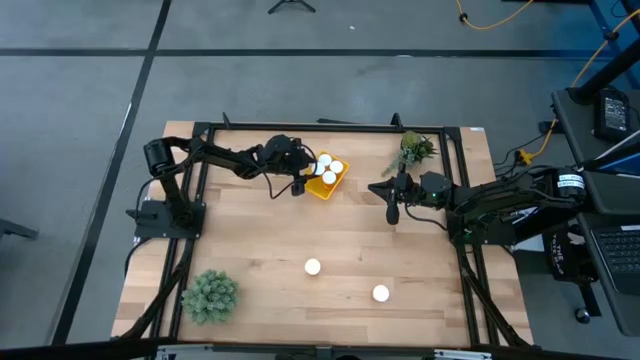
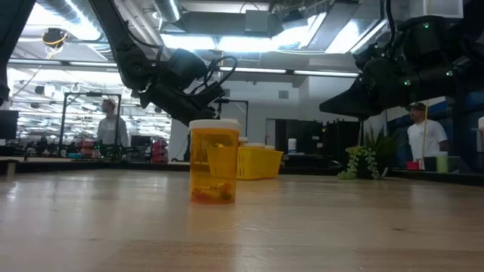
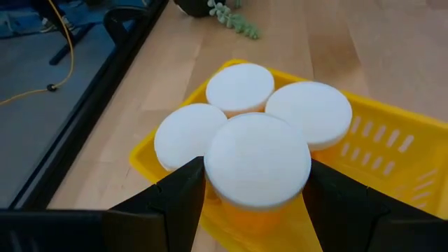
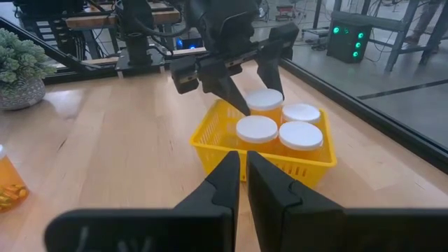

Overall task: Pick and place pill bottles into a basket
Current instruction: Put the top pill bottle into the bin

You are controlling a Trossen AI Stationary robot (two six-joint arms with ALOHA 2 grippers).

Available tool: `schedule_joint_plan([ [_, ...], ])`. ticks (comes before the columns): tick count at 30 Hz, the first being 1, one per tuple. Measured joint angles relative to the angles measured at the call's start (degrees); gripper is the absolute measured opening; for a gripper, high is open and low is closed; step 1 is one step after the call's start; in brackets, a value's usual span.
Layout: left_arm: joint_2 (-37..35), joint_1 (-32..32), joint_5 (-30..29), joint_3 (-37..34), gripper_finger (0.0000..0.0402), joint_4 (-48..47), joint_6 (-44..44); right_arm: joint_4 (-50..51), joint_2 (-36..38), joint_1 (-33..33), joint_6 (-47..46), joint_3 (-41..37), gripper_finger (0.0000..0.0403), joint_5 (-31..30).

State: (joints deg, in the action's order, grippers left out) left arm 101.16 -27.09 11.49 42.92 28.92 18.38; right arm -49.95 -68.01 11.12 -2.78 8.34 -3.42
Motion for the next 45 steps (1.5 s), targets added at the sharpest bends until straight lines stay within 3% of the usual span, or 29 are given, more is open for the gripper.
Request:
schedule_joint_plan([
  [20, 0.0, 0.0, 0.0, 0.0, 0.0250, -0.4, -1.9, 0.0, 0.0, 0.0, -0.2, 0.0, 0.0032, 0.0],
  [36, 0.0, 0.0, -0.1, 0.0, 0.0249, 0.0, 1.0, 0.0, 0.0, 0.0, -0.2, 0.0, 0.0032, 0.0],
  [45, -3.2, 0.0, -4.5, 0.0, 0.0251, -0.4, 2.3, 0.0, 0.0, 0.0, -0.1, 0.0, 0.0032, 0.0],
])
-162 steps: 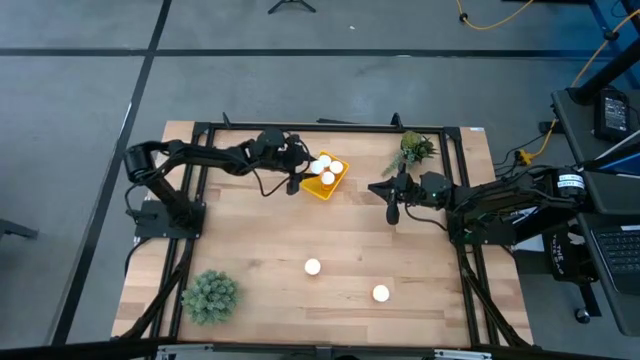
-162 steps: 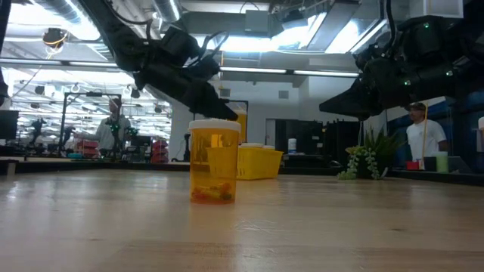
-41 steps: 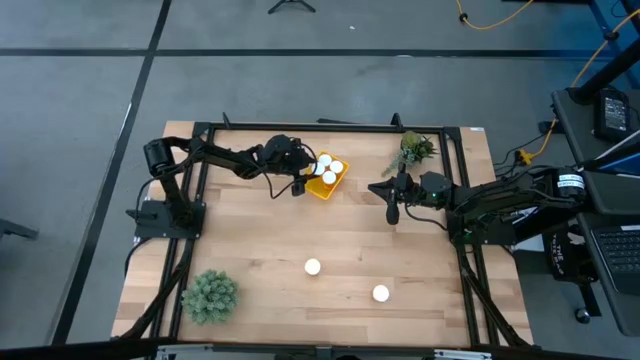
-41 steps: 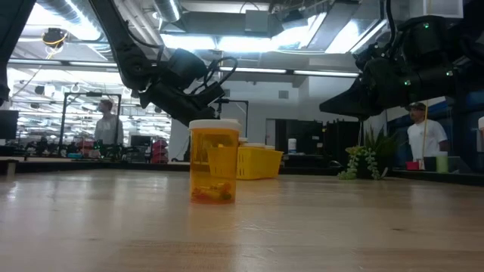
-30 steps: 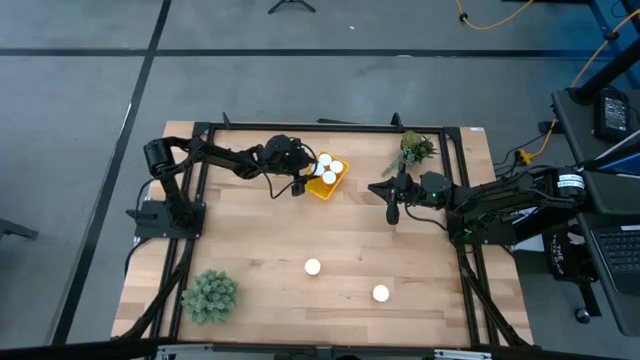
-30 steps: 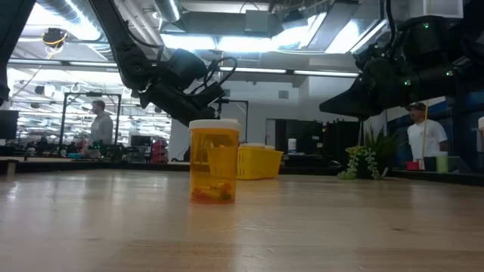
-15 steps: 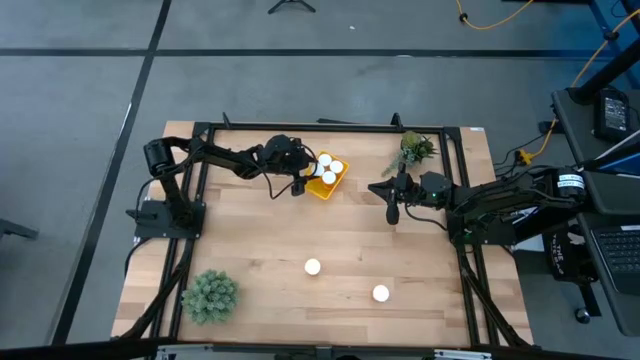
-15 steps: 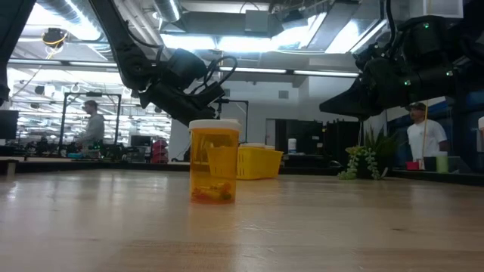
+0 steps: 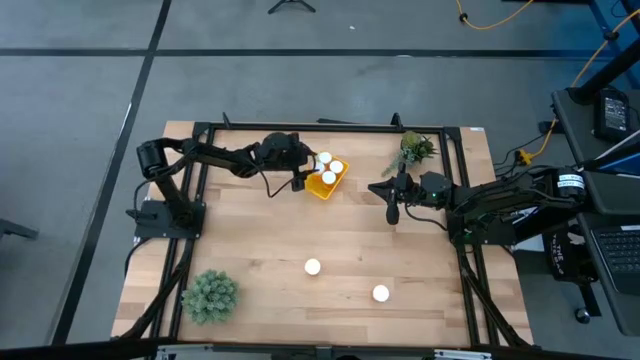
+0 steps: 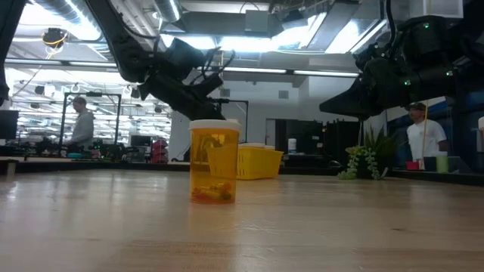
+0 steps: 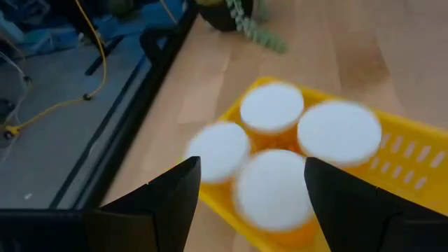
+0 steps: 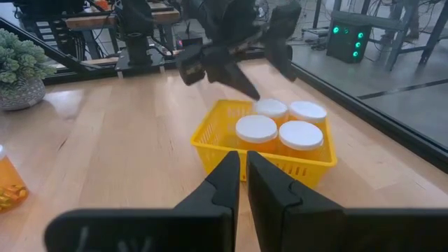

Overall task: Pick and place pill bottles into a basket
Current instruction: Put the top pill bottle into the bin, then put the bottom pill bottle into the bin

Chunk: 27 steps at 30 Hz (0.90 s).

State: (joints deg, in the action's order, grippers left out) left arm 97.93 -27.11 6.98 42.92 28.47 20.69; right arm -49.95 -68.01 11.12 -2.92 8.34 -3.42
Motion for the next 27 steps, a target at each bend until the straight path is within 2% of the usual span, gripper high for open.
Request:
schedule_joint_plan([
  [4, -2.0, 0.3, 2.0, 0.0, 0.0251, 0.1, -0.4, 0.0, 0.0, 0.0, 0.0, 0.0, 0.0032, 0.0],
  [17, -6.0, 3.9, 1.6, 0.0, 0.0251, -1.5, -1.4, 0.0, 0.0, 0.0, 0.0, 0.0, 0.0032, 0.0],
  [20, -9.7, 4.7, 1.6, 0.0, 0.0251, -6.3, -1.5, 0.0, 0.0, 0.0, 0.0, 0.0, 0.0032, 0.0],
  [27, -22.4, 6.1, 3.0, -0.2, 0.0251, -26.9, -0.9, 0.0, 0.0, 0.0, -2.4, 0.0, 0.0032, 0.0],
])
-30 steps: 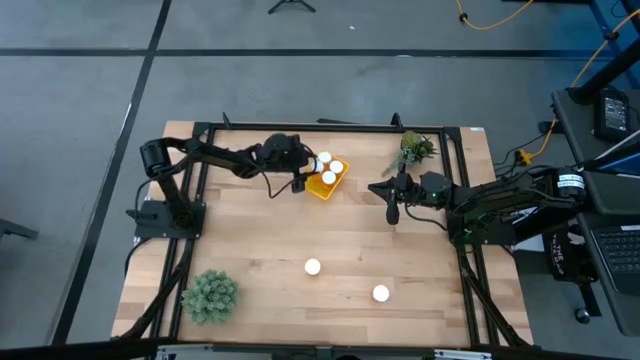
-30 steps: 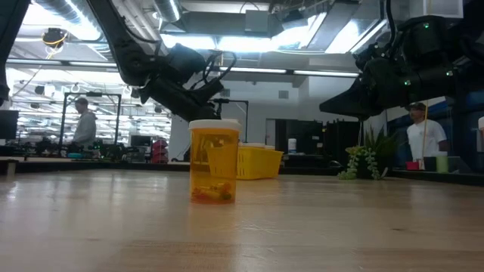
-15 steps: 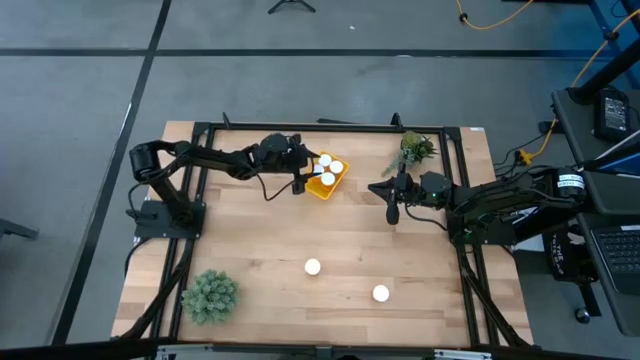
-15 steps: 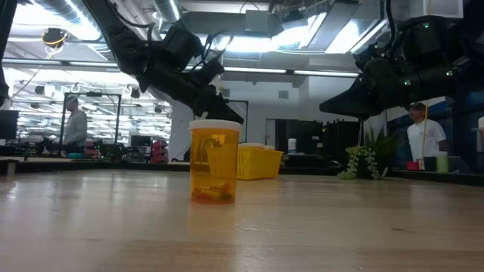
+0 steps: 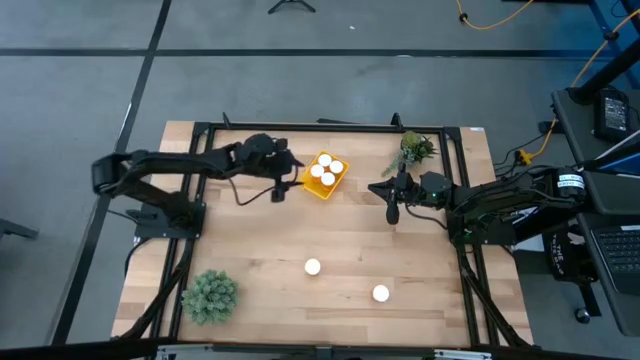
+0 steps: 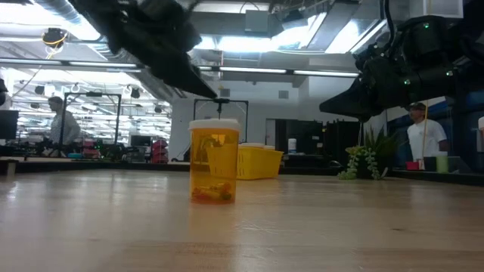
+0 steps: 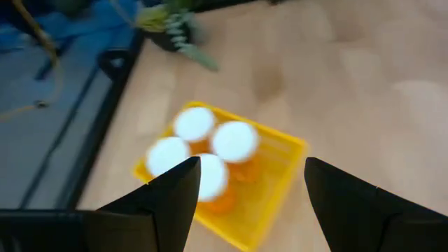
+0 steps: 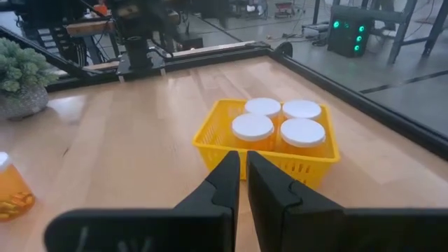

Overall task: Pick and place pill bottles into a basket
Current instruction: Put the bottom pill bottle into the bin

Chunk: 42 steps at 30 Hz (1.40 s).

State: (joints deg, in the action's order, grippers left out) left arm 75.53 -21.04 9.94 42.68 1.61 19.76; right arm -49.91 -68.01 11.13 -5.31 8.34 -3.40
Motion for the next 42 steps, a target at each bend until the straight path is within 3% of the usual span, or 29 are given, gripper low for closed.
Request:
schedule_joint_plan([
  [5, -5.0, 1.6, 6.9, -4.7, 0.0251, -1.1, -2.1, 0.0, 0.0, -0.4, -0.6, 0.0, 0.0032, 0.0],
  [9, -6.4, 3.8, 7.4, -10.5, 0.0251, 3.7, -5.6, 0.0, 0.0, -1.1, -0.4, 0.0, 0.0032, 0.0],
  [19, -6.4, 10.7, -2.0, -22.8, 0.0231, 20.4, -11.5, 0.0, 0.0, -1.1, 1.3, 0.0, 0.0032, 0.0],
  [25, -6.4, 12.7, -2.2, -23.6, 0.0218, 21.4, -16.3, 0.0, 0.0, -1.2, 4.4, 0.0, 0.0032, 0.0],
  [31, -6.4, 14.1, -2.8, -23.6, 0.0216, 21.4, -15.6, -0.7, 0.0, -1.2, 10.0, 0.0, 0.0032, 0.0],
  [36, -6.4, 14.3, -8.0, -23.6, 0.0202, 21.3, -13.6, -0.9, 0.0, -1.9, 7.4, 0.0, 0.0029, 0.7],
  [42, -6.4, 14.1, -8.4, -23.6, 0.0149, 21.5, -11.5, 17.7, 0.0, -7.6, 5.6, 6.5, 0.0007, -0.5],
])
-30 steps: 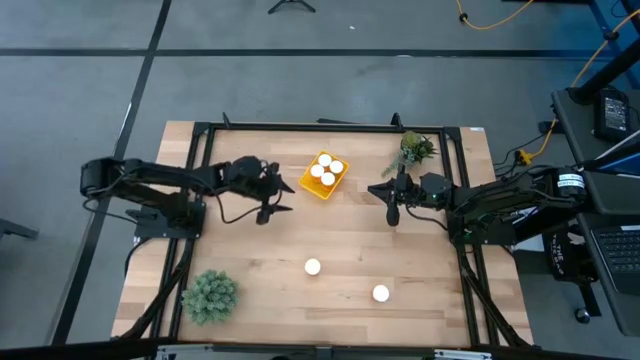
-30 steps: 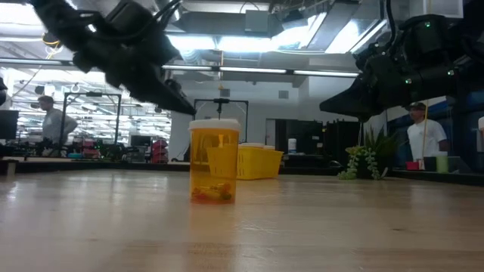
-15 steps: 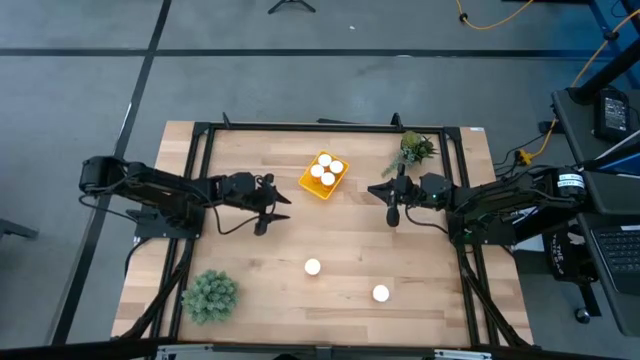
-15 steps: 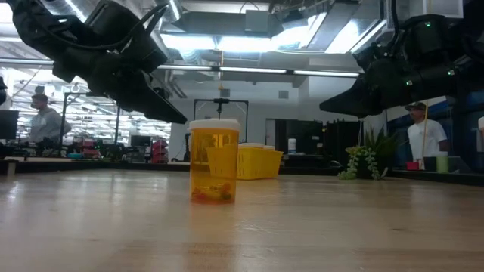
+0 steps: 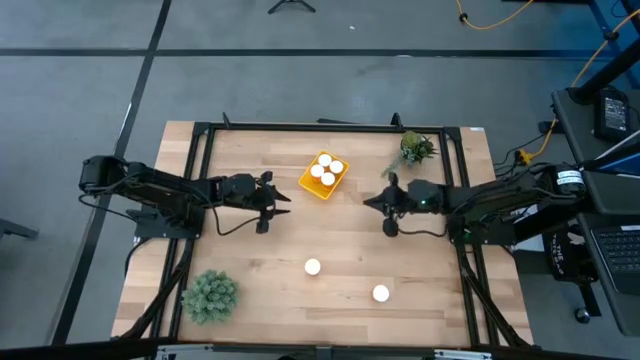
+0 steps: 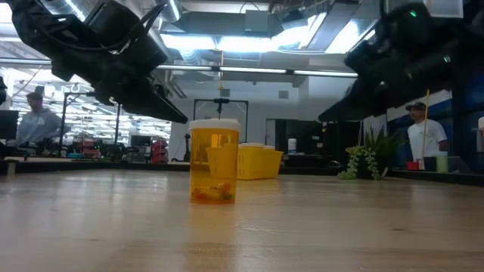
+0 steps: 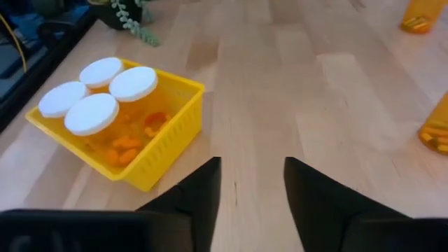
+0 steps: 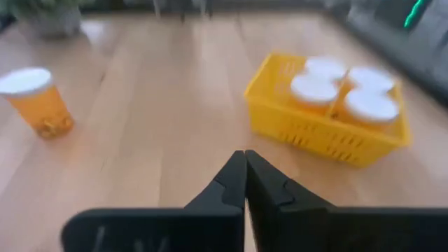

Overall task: Pick and place pill bottles into a basket
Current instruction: Put the bottom pill bottle into the bin

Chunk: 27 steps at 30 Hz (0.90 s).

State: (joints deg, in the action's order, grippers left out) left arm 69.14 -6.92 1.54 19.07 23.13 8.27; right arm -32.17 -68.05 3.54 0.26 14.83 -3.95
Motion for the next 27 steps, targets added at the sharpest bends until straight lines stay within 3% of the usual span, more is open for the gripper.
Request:
schedule_joint_plan([
  [5, 0.0, -0.9, 1.6, 0.0, 0.0093, 0.7, 0.0, 18.9, 0.0, -4.0, -1.2, 10.3, 0.0015, -2.5],
  [9, 0.0, -1.1, 4.5, 0.0, 0.0042, 1.3, 0.0, 27.6, 0.0, -7.4, -1.6, 16.3, 0.0005, -2.9],
  [12, 0.0, -1.1, 4.5, 0.0, 0.0009, 1.9, 0.0, 33.2, 0.0, -11.9, -4.1, 19.7, 0.0004, -7.7],
  [18, 0.0, -1.1, 4.4, 0.0, 0.0002, 2.1, 1.0, 41.9, 0.0, -23.9, -13.9, 23.6, 0.0003, -20.7],
  [27, 0.0, -1.1, 4.1, 0.0, 0.0002, 2.1, 0.5, 47.4, -0.5, -40.4, -35.4, 23.6, 0.0002, -32.7],
])
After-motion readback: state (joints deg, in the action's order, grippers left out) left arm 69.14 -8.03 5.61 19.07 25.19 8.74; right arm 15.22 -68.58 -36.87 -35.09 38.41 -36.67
